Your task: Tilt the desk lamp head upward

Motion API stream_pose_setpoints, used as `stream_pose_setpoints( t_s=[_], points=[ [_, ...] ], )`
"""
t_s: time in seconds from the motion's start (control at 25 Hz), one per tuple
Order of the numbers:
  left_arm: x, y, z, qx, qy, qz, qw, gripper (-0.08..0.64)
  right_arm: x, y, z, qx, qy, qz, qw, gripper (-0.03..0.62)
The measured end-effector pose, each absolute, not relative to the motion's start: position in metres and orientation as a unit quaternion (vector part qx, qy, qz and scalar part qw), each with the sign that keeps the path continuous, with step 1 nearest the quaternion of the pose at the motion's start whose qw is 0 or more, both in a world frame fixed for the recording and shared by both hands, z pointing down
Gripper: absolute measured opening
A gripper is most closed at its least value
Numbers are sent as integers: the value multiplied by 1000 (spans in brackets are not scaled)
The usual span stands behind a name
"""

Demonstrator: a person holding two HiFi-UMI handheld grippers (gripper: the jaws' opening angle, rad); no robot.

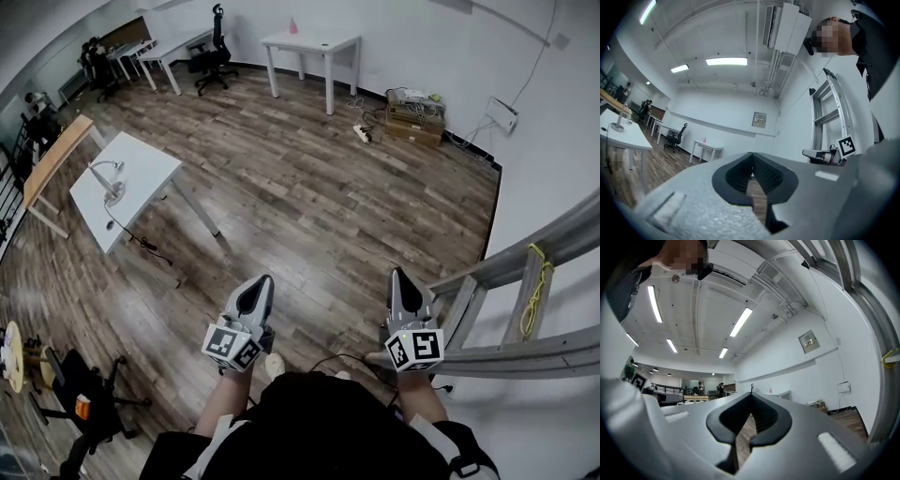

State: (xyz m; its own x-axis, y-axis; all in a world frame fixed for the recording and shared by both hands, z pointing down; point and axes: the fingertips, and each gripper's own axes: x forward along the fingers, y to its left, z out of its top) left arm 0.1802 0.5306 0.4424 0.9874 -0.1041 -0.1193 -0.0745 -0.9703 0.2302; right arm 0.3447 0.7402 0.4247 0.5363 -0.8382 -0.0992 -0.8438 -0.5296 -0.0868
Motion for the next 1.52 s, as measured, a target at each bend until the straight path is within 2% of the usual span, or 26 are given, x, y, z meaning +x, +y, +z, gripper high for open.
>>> stream_pose_setpoints(
  t_s=[0.44, 0.88, 1.52],
  points=[
    [103, 445, 438, 982, -144, -78, 91, 0, 313, 628, 427, -825, 559, -1, 82, 1],
    [-27, 354, 448, 953, -277, -91, 77, 0, 226, 485, 424, -749, 659, 1, 76, 1],
    [-170, 292, 465, 909, -403, -93, 58, 0, 114, 355, 435, -662, 745, -23, 81, 2]
  ],
)
